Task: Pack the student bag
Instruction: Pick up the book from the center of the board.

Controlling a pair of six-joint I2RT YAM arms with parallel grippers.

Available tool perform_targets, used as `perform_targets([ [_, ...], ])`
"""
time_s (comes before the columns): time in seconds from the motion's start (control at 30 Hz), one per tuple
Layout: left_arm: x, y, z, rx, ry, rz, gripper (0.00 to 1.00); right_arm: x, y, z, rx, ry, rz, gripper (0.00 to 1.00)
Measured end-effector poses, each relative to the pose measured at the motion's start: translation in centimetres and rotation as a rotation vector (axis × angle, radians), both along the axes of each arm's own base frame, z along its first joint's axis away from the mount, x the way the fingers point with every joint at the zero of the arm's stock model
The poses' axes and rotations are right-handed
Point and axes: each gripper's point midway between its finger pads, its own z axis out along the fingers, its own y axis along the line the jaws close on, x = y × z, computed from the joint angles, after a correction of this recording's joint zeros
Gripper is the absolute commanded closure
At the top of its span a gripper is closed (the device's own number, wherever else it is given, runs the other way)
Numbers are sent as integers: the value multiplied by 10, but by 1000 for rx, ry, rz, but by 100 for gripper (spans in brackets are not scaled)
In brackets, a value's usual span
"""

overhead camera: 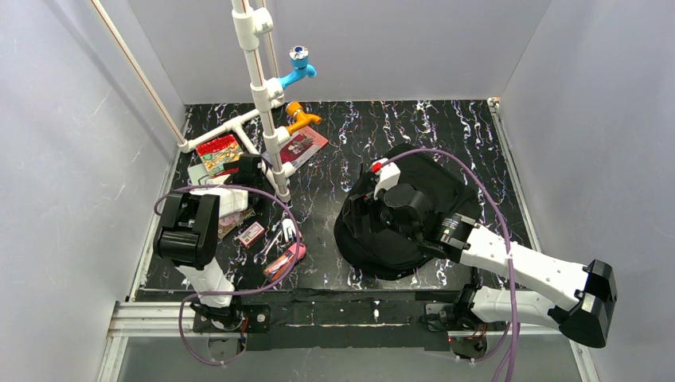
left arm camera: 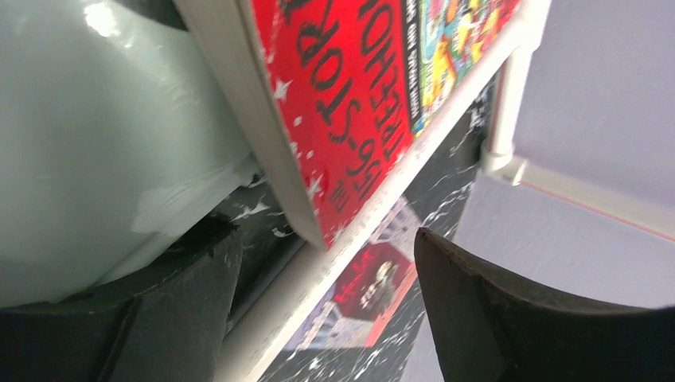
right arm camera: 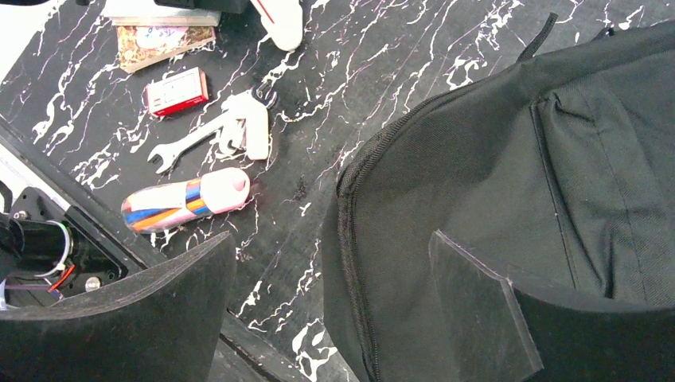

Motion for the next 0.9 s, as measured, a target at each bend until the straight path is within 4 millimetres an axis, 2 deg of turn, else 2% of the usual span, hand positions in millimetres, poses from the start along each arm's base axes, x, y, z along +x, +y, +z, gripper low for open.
perform_targets([
  [0.13, 11, 6, 2, 36, -56, 56, 23, 0, -1, 1, -6, -9, 4, 2],
  [0.2, 14, 8, 3, 56, -75, 73, 27, 1, -1, 1, -8, -11, 5, 2],
  [0.43, 13, 20, -6, 107, -86, 120, 62, 3, -2, 0, -13, -15, 2, 2],
  [0.5, 11, 22, -9, 124, -86, 120, 70, 4, -3, 0, -15, -17, 0, 2],
  [0.6, 9, 24, -8, 151, -99, 111, 77, 4, -4, 0, -17, -18, 1, 2],
  [0.7, 6, 25, 2, 179, -119, 88, 97, 5, -4, 0, -21, -21, 2, 2],
  [0.73, 2, 26, 7, 189, -126, 78, 100, 5, -4, 0, -23, -21, 2, 2],
  [0.9, -20, 31, 59, 240, -190, 34, 100, 3, -10, -4, -51, -19, 3, 2],
])
